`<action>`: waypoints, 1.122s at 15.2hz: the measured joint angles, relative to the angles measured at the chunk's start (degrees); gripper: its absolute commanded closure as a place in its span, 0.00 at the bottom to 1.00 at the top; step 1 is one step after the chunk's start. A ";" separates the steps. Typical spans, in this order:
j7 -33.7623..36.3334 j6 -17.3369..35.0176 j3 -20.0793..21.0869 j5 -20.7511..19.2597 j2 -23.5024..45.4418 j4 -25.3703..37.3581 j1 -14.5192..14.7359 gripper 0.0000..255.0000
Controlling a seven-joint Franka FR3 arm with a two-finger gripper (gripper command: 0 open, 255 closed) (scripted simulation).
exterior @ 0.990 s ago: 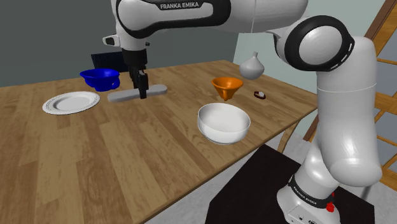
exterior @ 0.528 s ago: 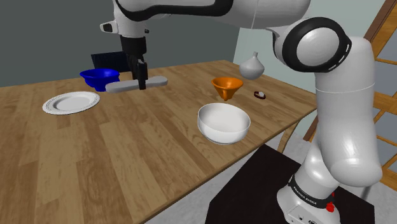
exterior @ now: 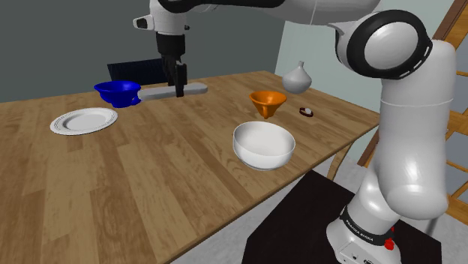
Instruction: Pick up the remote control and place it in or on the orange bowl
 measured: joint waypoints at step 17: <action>-20.47 7.18 -8.17 3.88 -21.84 -28.32 -13.01 1.00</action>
